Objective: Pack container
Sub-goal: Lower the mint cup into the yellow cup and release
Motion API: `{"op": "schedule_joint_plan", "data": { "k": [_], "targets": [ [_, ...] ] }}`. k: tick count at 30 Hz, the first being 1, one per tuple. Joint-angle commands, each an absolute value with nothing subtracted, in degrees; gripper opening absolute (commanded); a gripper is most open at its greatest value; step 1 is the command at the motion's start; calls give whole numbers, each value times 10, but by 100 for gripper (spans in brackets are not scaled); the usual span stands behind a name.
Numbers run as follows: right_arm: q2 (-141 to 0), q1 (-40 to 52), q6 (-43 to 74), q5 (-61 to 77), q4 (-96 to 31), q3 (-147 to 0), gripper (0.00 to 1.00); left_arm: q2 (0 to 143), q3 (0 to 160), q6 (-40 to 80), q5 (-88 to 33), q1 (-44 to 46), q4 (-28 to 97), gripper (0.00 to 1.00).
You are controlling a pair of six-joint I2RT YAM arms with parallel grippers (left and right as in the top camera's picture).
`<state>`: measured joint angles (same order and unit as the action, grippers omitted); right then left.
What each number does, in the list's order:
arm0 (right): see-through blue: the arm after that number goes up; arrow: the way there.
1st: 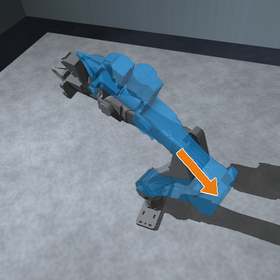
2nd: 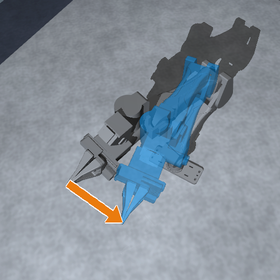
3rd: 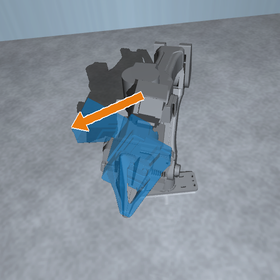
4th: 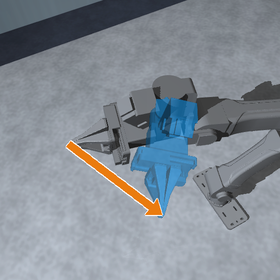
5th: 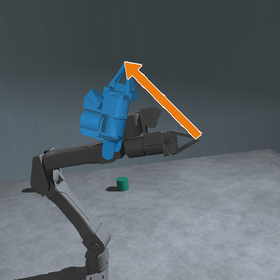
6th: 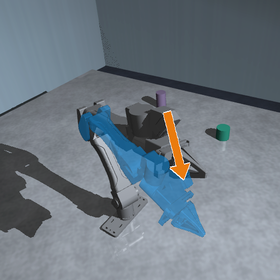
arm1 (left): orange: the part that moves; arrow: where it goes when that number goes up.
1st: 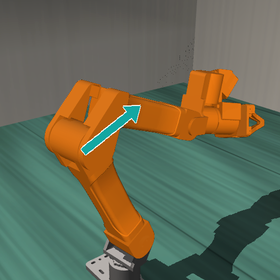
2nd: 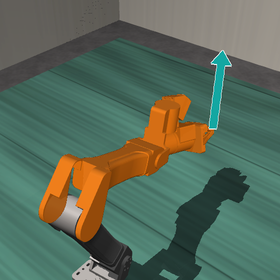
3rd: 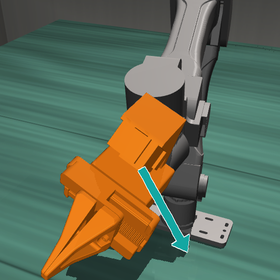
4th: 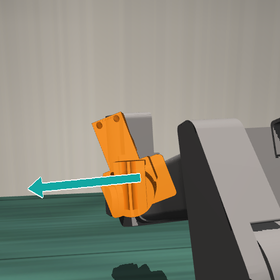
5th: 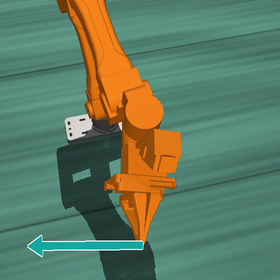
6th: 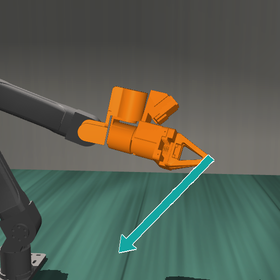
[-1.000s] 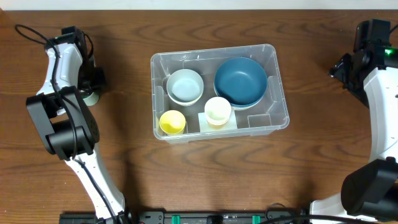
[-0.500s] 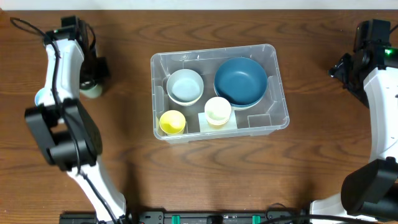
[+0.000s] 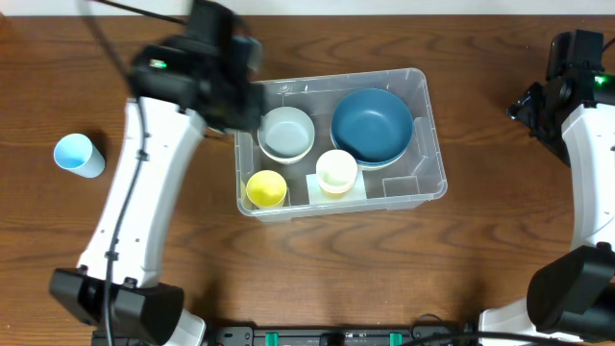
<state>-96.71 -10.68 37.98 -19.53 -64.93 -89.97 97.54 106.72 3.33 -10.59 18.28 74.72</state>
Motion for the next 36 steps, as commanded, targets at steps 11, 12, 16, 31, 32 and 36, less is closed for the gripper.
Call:
{"op": "schedule_joint_plan", "data": {
  "k": [11,12,16,31,32,36],
  "targets": [
    [-967,-109,387,-205,-650,-901,99,997,993,82,-64,267,783,6],
    [-967,-109,387,-205,-650,-901,99,997,981,83,-65,267,781,6],
    [-967,-109,387,-205,-650,-901,99,997,929,85,-66,267,761,6],
    [-967,-109,387,-205,-650,-901,99,997,896,89,-71,267,738,7],
    [-967,-109,387,-205,-650,-901,99,997,896,89,-71,267,738,15],
    [-967,-109,387,-205,-650,-901,99,997,896,89,-71,267,738,43]
  ]
}}
